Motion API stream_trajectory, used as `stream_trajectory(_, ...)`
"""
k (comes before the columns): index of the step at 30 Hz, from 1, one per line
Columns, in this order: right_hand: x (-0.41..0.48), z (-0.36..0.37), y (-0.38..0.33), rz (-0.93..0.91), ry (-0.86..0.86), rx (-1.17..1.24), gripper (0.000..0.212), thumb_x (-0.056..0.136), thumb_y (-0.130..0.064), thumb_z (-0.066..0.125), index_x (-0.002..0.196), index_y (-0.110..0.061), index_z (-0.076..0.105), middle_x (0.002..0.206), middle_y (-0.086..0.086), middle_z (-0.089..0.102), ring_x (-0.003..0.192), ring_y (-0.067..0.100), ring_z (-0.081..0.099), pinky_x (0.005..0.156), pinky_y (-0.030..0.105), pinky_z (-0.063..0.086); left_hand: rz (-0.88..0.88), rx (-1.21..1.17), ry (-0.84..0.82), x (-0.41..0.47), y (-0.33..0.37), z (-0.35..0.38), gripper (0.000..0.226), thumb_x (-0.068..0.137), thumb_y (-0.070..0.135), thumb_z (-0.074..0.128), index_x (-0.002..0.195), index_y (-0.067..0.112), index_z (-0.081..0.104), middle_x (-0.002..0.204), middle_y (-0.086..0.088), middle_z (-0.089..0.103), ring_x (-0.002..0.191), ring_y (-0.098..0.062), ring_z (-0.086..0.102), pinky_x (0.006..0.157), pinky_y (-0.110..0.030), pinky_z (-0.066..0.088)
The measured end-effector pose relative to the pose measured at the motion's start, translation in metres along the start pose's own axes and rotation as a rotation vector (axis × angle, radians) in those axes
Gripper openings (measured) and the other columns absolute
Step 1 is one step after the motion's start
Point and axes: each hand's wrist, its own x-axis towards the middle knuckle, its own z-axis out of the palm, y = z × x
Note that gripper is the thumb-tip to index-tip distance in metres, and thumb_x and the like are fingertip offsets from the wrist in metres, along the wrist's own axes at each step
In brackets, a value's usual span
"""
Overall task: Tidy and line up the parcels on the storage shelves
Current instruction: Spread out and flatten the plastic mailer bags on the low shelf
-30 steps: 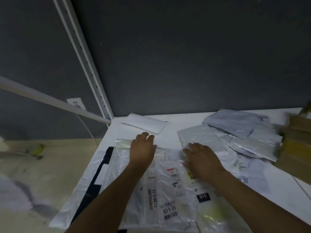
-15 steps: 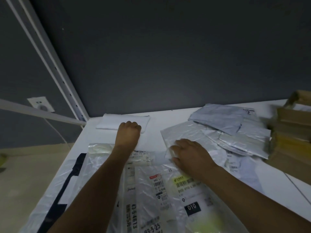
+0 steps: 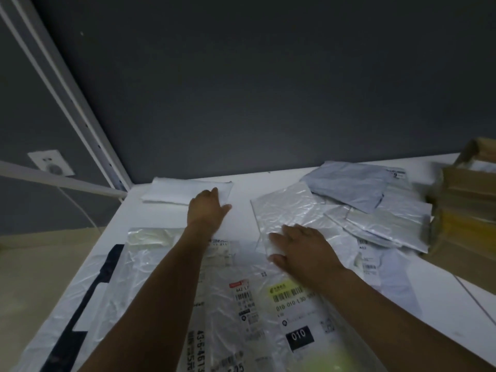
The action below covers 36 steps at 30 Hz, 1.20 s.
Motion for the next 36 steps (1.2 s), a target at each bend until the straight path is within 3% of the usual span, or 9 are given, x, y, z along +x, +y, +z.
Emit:
stream_trajectory(8, -0.007, -0.013, -0.005, -0.005, -0.055, 0.025, 0.061, 0.097, -0.053, 0.039, 0.150, -0.026, 0.024, 0.157, 0.005, 0.025, 0.145, 0.025, 0.020, 0.117, 0.038, 0.016, 0.162, 0.230, -0.005, -0.021, 0.008, -0.029, 0.025, 0.096, 0.007, 0.040, 0.109, 0.005, 0.061, 0.108, -0.013, 0.063, 0.098, -0.028, 0.062, 0.084, -0.034, 0.047)
stream_trajectory(13, -0.027, -0.042, -0.013, -0.006, 0.079, 0.256, 0.069, 0.096, -0.052, 0.045, 0.153, -0.026, 0.018, 0.159, -0.001, 0.022, 0.145, 0.015, 0.019, 0.116, 0.028, 0.014, 0.245, -0.280, 0.547, -0.077, 0.017, -0.076, 0.013, 0.091, 0.005, 0.056, 0.095, 0.003, 0.069, 0.089, -0.014, 0.069, 0.080, -0.030, 0.065, 0.076, -0.032, 0.050)
stream_trajectory(17, -0.047, -0.070, -0.029, 0.057, 0.277, 0.589, 0.083, 0.089, -0.043, 0.064, 0.154, -0.029, 0.012, 0.159, -0.006, 0.021, 0.144, 0.013, 0.022, 0.113, 0.024, 0.019, 0.103, -0.623, 0.701, -0.131, 0.042, -0.129, 0.018, 0.100, 0.012, 0.047, 0.102, 0.008, 0.065, 0.092, 0.003, 0.061, 0.082, -0.012, 0.054, 0.076, -0.010, 0.034)
stream_trajectory(20, -0.062, -0.093, -0.036, 0.141, 0.381, 0.796, 0.088, 0.086, -0.036, 0.070, 0.153, -0.030, 0.013, 0.158, -0.008, 0.020, 0.144, 0.011, 0.019, 0.113, 0.025, 0.018, -0.019, -0.880, 0.733, -0.161, 0.062, -0.159, 0.015, 0.102, 0.018, 0.045, 0.094, 0.023, 0.057, 0.084, 0.017, 0.057, 0.074, -0.003, 0.053, 0.070, -0.012, 0.041)
stream_trajectory(23, -0.074, -0.107, -0.035, 0.184, 0.347, 0.878, 0.044, 0.089, -0.030, 0.067, 0.130, -0.024, 0.052, 0.131, -0.006, 0.055, 0.124, 0.015, 0.050, 0.100, 0.030, 0.042, -0.123, -1.095, 0.664, -0.184, 0.077, -0.174, 0.014, 0.100, 0.023, 0.046, 0.095, 0.030, 0.056, 0.084, 0.020, 0.062, 0.080, -0.001, 0.060, 0.070, -0.027, 0.054)
stream_trajectory(26, -0.092, -0.112, -0.034, 0.230, 0.288, 1.043, 0.011, 0.091, -0.027, 0.064, 0.100, -0.022, 0.064, 0.095, -0.007, 0.070, 0.087, 0.012, 0.067, 0.079, 0.035, 0.055, -0.233, -1.259, 0.470, -0.198, 0.079, -0.181, 0.021, 0.097, 0.030, 0.052, 0.119, 0.031, 0.048, 0.094, 0.010, 0.067, 0.086, -0.008, 0.066, 0.076, -0.033, 0.058)
stream_trajectory(29, -0.108, -0.109, -0.034, 0.255, 0.272, 1.258, 0.011, 0.093, -0.026, 0.062, 0.100, -0.020, 0.066, 0.090, -0.003, 0.075, 0.079, 0.014, 0.072, 0.076, 0.040, 0.059, -0.224, -1.286, -0.008, -0.210, 0.074, -0.176, 0.057, 0.091, 0.035, 0.064, 0.137, 0.030, 0.031, 0.101, -0.001, 0.073, 0.091, -0.016, 0.070, 0.086, -0.042, 0.056)
stream_trajectory(32, -0.116, -0.103, -0.040, 0.318, 0.231, 1.523, 0.017, 0.094, -0.024, 0.061, 0.108, -0.015, 0.066, 0.095, 0.002, 0.075, 0.084, 0.019, 0.073, 0.078, 0.043, 0.059, -0.182, -1.285, -0.375, -0.230, 0.074, -0.165, 0.047, 0.085, 0.032, 0.072, 0.124, 0.016, 0.052, 0.103, -0.001, 0.074, 0.091, -0.020, 0.072, 0.086, -0.047, 0.056)
stream_trajectory(36, -0.116, -0.095, -0.045, 0.328, 0.187, 1.404, 0.016, 0.091, -0.026, 0.065, 0.104, -0.017, 0.063, 0.098, 0.002, 0.073, 0.082, 0.014, 0.071, 0.068, 0.029, 0.057, -0.203, -1.232, -0.286, -0.242, 0.070, -0.154, 0.022, 0.088, 0.021, 0.069, 0.109, 0.017, 0.065, 0.103, 0.000, 0.073, 0.086, -0.014, 0.072, 0.074, -0.031, 0.059)
